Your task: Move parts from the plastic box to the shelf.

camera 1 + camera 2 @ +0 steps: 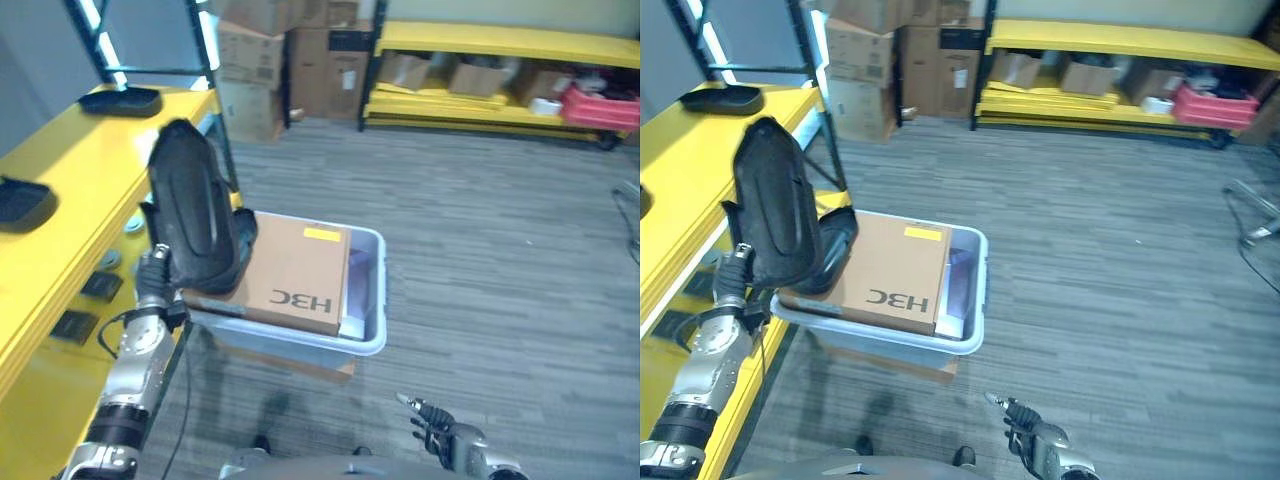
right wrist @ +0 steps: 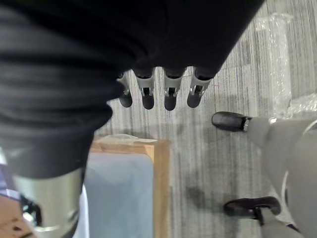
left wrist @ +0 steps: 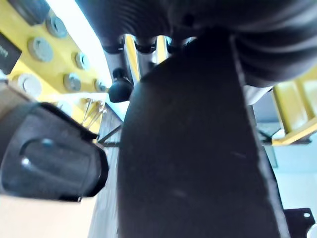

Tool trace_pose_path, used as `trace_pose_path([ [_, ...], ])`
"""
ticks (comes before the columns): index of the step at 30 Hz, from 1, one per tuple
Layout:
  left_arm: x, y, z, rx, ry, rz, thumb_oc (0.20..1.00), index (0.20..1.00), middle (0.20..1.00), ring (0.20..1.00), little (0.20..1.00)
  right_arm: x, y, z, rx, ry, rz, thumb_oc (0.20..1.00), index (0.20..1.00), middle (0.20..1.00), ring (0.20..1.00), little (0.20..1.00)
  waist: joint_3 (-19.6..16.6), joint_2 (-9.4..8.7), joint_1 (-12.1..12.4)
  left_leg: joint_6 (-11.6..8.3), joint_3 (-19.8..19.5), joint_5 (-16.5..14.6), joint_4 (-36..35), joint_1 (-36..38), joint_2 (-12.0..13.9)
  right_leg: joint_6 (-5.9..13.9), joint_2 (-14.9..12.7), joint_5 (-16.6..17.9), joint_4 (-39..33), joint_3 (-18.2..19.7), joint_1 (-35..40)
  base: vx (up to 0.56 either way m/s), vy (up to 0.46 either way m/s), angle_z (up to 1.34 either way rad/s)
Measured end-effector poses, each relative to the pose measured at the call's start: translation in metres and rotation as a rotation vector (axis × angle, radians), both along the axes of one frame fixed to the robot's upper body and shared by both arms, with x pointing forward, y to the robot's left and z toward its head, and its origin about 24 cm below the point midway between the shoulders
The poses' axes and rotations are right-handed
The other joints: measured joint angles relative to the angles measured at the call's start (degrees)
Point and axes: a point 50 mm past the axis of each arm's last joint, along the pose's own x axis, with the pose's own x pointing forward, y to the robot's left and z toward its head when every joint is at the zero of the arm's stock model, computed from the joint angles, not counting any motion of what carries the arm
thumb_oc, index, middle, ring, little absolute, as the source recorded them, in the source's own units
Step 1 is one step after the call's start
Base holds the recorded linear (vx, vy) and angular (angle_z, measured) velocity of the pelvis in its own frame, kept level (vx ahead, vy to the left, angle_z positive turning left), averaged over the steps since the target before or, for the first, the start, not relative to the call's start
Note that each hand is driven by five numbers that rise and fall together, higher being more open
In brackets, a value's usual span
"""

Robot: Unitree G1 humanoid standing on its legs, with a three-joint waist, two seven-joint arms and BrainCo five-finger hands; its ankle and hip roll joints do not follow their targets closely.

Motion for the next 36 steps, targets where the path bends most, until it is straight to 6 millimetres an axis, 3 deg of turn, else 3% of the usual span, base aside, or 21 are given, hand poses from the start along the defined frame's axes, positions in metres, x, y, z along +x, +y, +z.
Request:
trace_pose_path([
  [2, -0.005, 0.007, 0.011, 0.012, -0.042, 0.023, 0.2, 0.2, 0.2, 0.2, 0.2, 0.001, 0.001, 0.0, 0.004, -0.008, 0.017, 1.0, 1.0, 1.0, 1.0, 1.0, 0.0, 0.03, 1.23, -0.15, -1.76, 0.1, 0.58, -0.74, 0.1, -0.04, 0.07, -0.33, 0.16, -2.13, 0.66, 0.01, -0.025, 0.64],
  [4, -0.009, 0.009, 0.023, 0.014, -0.097, 0.032, 0.2, 0.2, 0.2, 0.2, 0.2, 0.0, 0.004, 0.003, -0.018, -0.032, 0.044, 1.0, 1.0, 1.0, 1.0, 1.0, 0.07, 0.46, 2.52, -0.34, -1.42, 0.39, -0.5, -3.07, -0.34, 0.41, -0.64, -0.98, 0.4, -8.01, 2.39, 0.02, 0.018, 1.33],
  [8, -0.012, 0.002, 0.034, 0.022, -0.142, -0.014, 0.2, 0.2, 0.2, 0.2, 0.2, -0.024, 0.005, -0.003, -0.013, -0.005, 0.002, 1.0, 1.0, 1.0, 1.0, 1.0, 0.47, -0.04, 1.72, -0.24, 16.65, -0.36, 0.62, -5.43, 2.09, 1.94, -4.04, -2.73, 1.54, -21.25, 5.96, 0.0, 0.1, 1.8],
  [10, -0.014, -0.003, 0.028, 0.021, -0.112, -0.035, 0.2, 0.2, 0.2, 0.2, 0.2, -0.035, 0.0, -0.004, -0.017, -0.007, -0.043, 1.0, 1.0, 1.0, 1.0, 1.0, 0.12, 1.66, 0.61, 1.62, 19.61, 0.0, 2.46, -7.13, 1.67, 3.31, -7.47, -3.95, 7.84, -23.11, 7.3, 0.1, 0.227, 2.11],
  [12, -0.015, 0.001, 0.03, 0.042, -0.112, -0.018, 0.2, 0.2, 0.2, 0.2, 0.2, -0.034, 0.003, -0.004, -0.011, -0.008, -0.036, 1.0, 1.0, 1.0, 1.0, 1.0, 0.37, 1.62, 1.65, 4.47, 18.87, 3.64, 1.35, -6.67, 0.2, 4.44, -9.25, -5.35, 9.41, -19.85, 6.99, 0.14, 0.23, 1.01],
  [13, -0.018, 0.015, 0.035, 0.082, -0.111, 0.036, 0.2, 0.2, 0.2, 0.2, 0.2, -0.022, 0.014, -0.004, 0.012, -0.032, -0.023, 1.0, 1.0, 1.0, 1.0, 1.0, 1.23, -0.36, 3.4, 5.06, 19.2, 3.04, 1.29, -6.3, -1.89, 4.59, -10.88, -6.63, 9.17, -17.01, 6.88, 0.17, 0.219, 0.07],
  [15, -0.02, 0.028, 0.036, 0.1, -0.098, 0.096, 0.2, 0.2, 0.2, 0.2, 0.2, -0.003, 0.023, 0.0, 0.017, -0.078, -0.01, 1.0, 1.0, 1.0, 1.0, 1.0, 1.4, -0.89, 4.21, 5.88, 18.95, 3.28, 0.37, -5.95, -3.1, 4.3, -11.31, -6.39, 8.54, -15.55, 6.95, 0.18, 0.232, 0.01],
  [16, -0.022, 0.039, 0.037, 0.113, -0.086, 0.136, 0.2, 0.2, 0.2, 0.2, 0.2, 0.01, 0.03, 0.004, 0.018, -0.107, 0.009, 1.0, 1.0, 1.0, 1.0, 1.0, 1.57, -1.5, 5.39, 6.34, 16.7, 3.08, -0.35, -5.56, -4.98, 4.22, -12.01, -6.18, 8.27, -14.01, 7.43, 0.2, 0.237, 0.09],
  [18, -0.025, 0.043, 0.037, 0.12, -0.082, 0.15, 0.2, 0.2, 0.2, 0.2, 0.2, 0.014, 0.037, 0.004, 0.027, -0.114, 0.008, 1.0, 1.0, 1.0, 1.0, 1.0, 1.8, -1.98, 6.68, 6.57, 15.33, 2.87, -0.84, -4.36, -6.22, 4.39, -12.57, -6.03, 8.22, -13.03, 8.71, 0.23, 0.308, 0.1],
  [19, -0.031, 0.049, 0.036, 0.126, -0.069, 0.162, 0.2, 0.2, 0.2, 0.2, 0.2, 0.011, 0.043, 0.001, 0.028, -0.096, -0.003, 1.0, 1.0, 1.0, 1.0, 1.0, 1.64, -2.55, 7.33, 6.57, 10.59, 2.67, -0.86, -4.07, -7.75, 4.91, -13.31, -5.93, 8.82, -11.89, 8.98, 0.19, 0.317, 0.07],
  [20, -0.033, 0.051, 0.035, 0.129, -0.065, 0.17, 0.2, 0.2, 0.2, 0.2, 0.2, 0.009, 0.045, 0.001, 0.026, -0.09, -0.002, 1.0, 1.0, 1.0, 1.0, 1.0, 1.56, -2.67, 7.42, 6.61, 9.81, 2.64, -0.85, -4.04, -8.19, 4.91, -13.61, -5.73, 9.67, -11.74, 9.04, 0.17, 0.343, 0.13],
  [22, -0.033, 0.052, 0.034, 0.129, -0.062, 0.171, 0.2, 0.2, 0.2, 0.2, 0.2, 0.007, 0.045, -0.001, 0.019, -0.078, -0.012, 1.0, 1.0, 1.0, 1.0, 1.0, 1.96, -1.72, 7.14, 6.92, 8.27, 2.46, -0.87, -3.96, -8.36, 5.64, -14.96, -5.56, 15.01, -11.4, 7.45, 0.12, 0.299, 0.43],
  [25, -0.032, 0.053, 0.034, 0.137, -0.054, 0.175, 0.2, 0.2, 0.2, 0.2, 0.2, -0.009, 0.036, -0.005, -0.004, -0.027, -0.044, 1.0, 1.0, 1.0, 1.0, 1.0, 2.84, 0.26, 4.22, 9.15, 6.45, 1.36, -0.48, -4.09, -9.87, 9.12, -20.69, -3.88, 36.17, -4.14, -1.33, 0.11, 0.211, 0.67],
  [26, -0.03, 0.055, 0.032, 0.157, -0.037, 0.172, 0.2, 0.2, 0.2, 0.2, 0.2, -0.02, 0.034, -0.01, -0.007, 0.01, -0.05, 1.0, 1.0, 1.0, 1.0, 1.0, 2.89, 0.46, 2.99, 9.91, 5.97, 0.81, -0.51, -4.23, -10.68, 11.24, -20.03, -6.76, 44.23, -0.33, -6.61, 0.1, 0.082, 0.57],
  [28, -0.029, 0.055, 0.032, 0.178, -0.024, 0.169, 0.2, 0.2, 0.2, 0.2, 0.2, -0.019, 0.029, -0.008, -0.018, -0.013, -0.052, 1.0, 1.0, 1.0, 1.0, 1.0, 3.5, 0.95, 1.75, 12.14, 2.88, 2.46, 0.94, -5.0, -11.04, 11.27, -15.45, -10.51, 50.3, 3.2, -11.8, 0.02, -0.023, 0.42],
  [31, -0.024, 0.045, 0.029, 0.195, -0.006, 0.121, 0.2, 0.2, 0.2, 0.2, 0.2, -0.003, 0.021, 0.0, -0.027, -0.064, -0.043, 1.0, 1.0, 1.0, 1.0, 1.0, 4.65, 2.08, -1.21, 11.53, -0.2, 1.15, 3.27, -7.57, -11.61, 6.05, -8.68, -14.96, 45.07, 3.92, -17.87, 0.13, -0.191, 0.71],
  [32, -0.022, 0.042, 0.026, 0.194, 0.007, 0.102, 0.2, 0.2, 0.2, 0.2, 0.2, 0.001, 0.017, 0.002, -0.032, -0.078, -0.05, 1.0, 1.0, 1.0, 1.0, 1.0, 4.8, 2.35, -2.06, 9.64, -1.07, -0.43, 2.89, -7.81, -11.85, 5.36, -8.19, -14.4, 39.84, 3.89, -18.04, 0.22, -0.327, 0.72],
  [33, -0.02, 0.039, 0.025, 0.194, 0.019, 0.09, 0.2, 0.2, 0.2, 0.2, 0.2, -0.003, 0.017, 0.0, -0.03, -0.066, -0.059, 1.0, 1.0, 1.0, 1.0, 1.0, 4.48, 1.22, -2.56, 5.28, -0.73, -3.71, 2.34, -7.38, -12.53, 4.5, -8.52, -13.36, 33.94, 4.92, -18.35, 0.23, -0.349, 0.83],
  [34, -0.017, 0.041, 0.031, 0.221, 0.009, 0.084, 0.2, 0.2, 0.2, 0.2, 0.2, -0.003, 0.022, -0.001, -0.014, -0.065, -0.059, 1.0, 1.0, 1.0, 1.0, 1.0, 5.08, -2.54, -3.67, 5.11, 0.21, -6.13, 10.55, -9.98, -13.76, 5.7, -11.71, -11.74, 29.18, 7.29, -18.35, 0.24, -0.32, 0.96],
  [35, -0.012, 0.049, 0.041, 0.263, -0.003, 0.102, 0.2, 0.2, 0.2, 0.2, 0.2, -0.004, 0.021, 0.0, 0.001, -0.075, -0.075, 1.0, 1.0, 1.0, 1.0, 1.0, 6.01, -3.06, -5.09, 7.47, -2.95, -16.76, 33.22, -14.99, -9.1, 11.98, -13.66, -9.5, 20.48, 15.79, -17.39, 0.29, -0.319, 0.84],
  [36, -0.01, 0.054, 0.04, 0.249, 0.0, 0.142, 0.2, 0.2, 0.2, 0.2, 0.2, 0.0, 0.021, 0.001, 0.004, -0.082, -0.091, 1.0, 1.0, 1.0, 1.0, 1.0, 7.26, -3.04, -5.04, 7.31, -2.65, -20.29, 35.03, -14.83, -9.14, 12.41, -15.87, -7.84, 19.81, 17.59, -17.09, 0.29, -0.29, 0.59],
])
